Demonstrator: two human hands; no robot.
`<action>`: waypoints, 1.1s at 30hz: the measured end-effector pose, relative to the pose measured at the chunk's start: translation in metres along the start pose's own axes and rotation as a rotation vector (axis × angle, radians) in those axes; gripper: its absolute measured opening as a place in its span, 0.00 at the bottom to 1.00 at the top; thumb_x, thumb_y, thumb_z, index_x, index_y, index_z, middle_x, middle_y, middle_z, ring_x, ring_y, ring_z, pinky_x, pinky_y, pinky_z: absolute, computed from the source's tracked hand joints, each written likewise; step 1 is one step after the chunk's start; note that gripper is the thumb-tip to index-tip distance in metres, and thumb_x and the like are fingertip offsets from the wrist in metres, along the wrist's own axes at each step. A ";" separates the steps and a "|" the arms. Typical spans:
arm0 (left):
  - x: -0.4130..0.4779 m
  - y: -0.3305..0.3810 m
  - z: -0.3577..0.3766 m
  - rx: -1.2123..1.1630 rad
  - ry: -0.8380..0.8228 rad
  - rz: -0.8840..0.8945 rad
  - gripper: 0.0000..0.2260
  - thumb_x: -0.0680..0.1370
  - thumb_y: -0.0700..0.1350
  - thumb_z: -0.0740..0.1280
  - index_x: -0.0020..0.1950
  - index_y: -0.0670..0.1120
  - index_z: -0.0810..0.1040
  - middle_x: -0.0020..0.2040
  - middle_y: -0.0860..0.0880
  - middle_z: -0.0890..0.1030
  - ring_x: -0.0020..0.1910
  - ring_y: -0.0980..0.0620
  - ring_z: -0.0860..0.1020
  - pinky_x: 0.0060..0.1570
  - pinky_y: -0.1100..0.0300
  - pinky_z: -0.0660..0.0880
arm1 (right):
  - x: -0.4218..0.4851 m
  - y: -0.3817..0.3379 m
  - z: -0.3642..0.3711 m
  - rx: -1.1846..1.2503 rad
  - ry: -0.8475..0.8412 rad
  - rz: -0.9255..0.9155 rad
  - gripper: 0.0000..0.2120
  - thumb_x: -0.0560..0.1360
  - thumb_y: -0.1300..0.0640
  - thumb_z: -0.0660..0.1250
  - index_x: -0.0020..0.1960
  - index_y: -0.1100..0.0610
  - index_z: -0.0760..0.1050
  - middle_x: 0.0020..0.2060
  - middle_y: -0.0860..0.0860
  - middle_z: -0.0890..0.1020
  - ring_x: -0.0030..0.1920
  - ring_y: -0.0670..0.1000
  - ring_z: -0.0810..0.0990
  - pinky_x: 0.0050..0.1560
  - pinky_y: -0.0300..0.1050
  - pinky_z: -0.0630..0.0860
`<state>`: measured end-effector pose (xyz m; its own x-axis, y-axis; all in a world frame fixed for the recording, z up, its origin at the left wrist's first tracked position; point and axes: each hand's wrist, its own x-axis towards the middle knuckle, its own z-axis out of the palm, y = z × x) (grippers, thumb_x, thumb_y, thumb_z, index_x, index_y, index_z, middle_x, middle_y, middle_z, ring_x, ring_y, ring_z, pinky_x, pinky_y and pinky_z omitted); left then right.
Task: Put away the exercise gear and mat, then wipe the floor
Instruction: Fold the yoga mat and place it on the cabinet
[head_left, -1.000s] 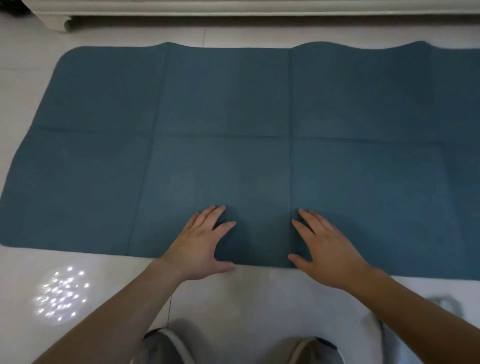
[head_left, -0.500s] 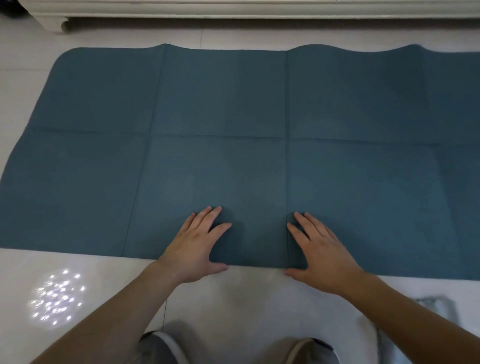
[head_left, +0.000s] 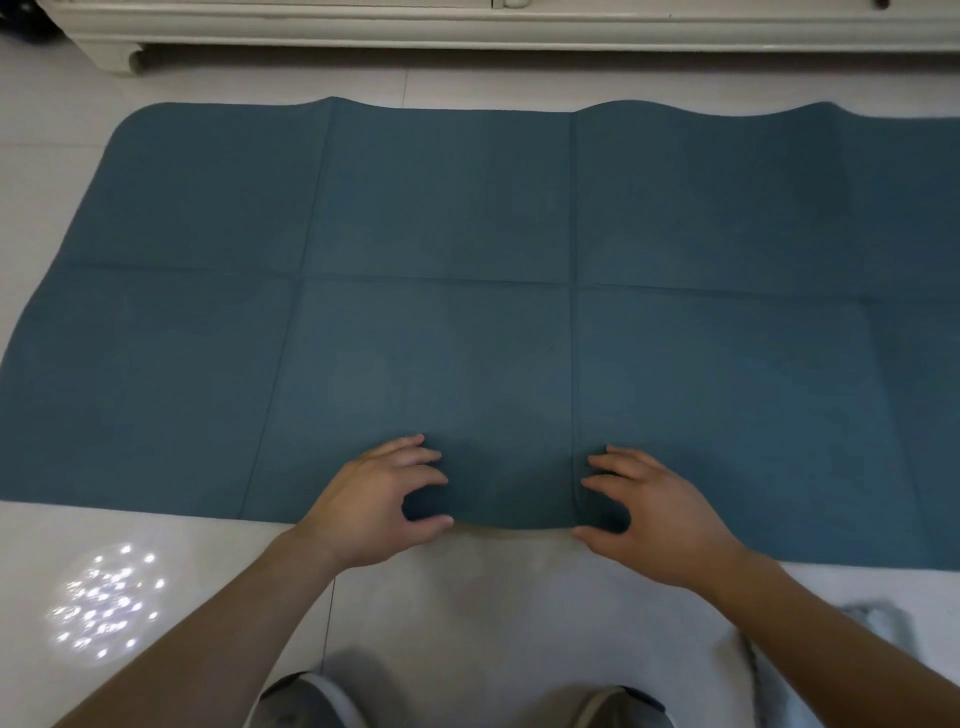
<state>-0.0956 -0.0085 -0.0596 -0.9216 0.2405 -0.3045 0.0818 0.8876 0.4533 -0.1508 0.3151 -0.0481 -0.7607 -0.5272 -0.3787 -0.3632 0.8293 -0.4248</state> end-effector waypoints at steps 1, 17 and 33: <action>0.000 0.000 0.000 0.000 0.020 -0.001 0.27 0.70 0.70 0.62 0.59 0.56 0.83 0.66 0.59 0.77 0.72 0.59 0.68 0.69 0.59 0.68 | 0.000 0.000 -0.001 0.000 0.010 0.001 0.30 0.70 0.34 0.67 0.66 0.48 0.76 0.70 0.42 0.70 0.74 0.43 0.61 0.69 0.36 0.58; 0.015 0.020 -0.021 0.090 0.196 0.042 0.05 0.78 0.51 0.67 0.44 0.53 0.78 0.37 0.58 0.77 0.34 0.56 0.76 0.33 0.62 0.68 | 0.006 -0.007 -0.020 0.049 0.213 -0.007 0.11 0.73 0.43 0.69 0.39 0.48 0.83 0.44 0.42 0.82 0.47 0.46 0.79 0.43 0.42 0.78; 0.041 0.037 -0.067 0.165 0.330 0.024 0.03 0.78 0.48 0.69 0.45 0.51 0.79 0.39 0.57 0.80 0.34 0.52 0.79 0.32 0.61 0.67 | 0.013 -0.013 -0.071 0.054 0.243 0.070 0.04 0.74 0.50 0.69 0.42 0.50 0.79 0.36 0.44 0.78 0.37 0.48 0.76 0.38 0.46 0.75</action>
<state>-0.1558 0.0074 0.0009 -0.9892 0.1462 0.0036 0.1402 0.9412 0.3074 -0.1941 0.3106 0.0114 -0.8923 -0.4031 -0.2032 -0.2806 0.8479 -0.4498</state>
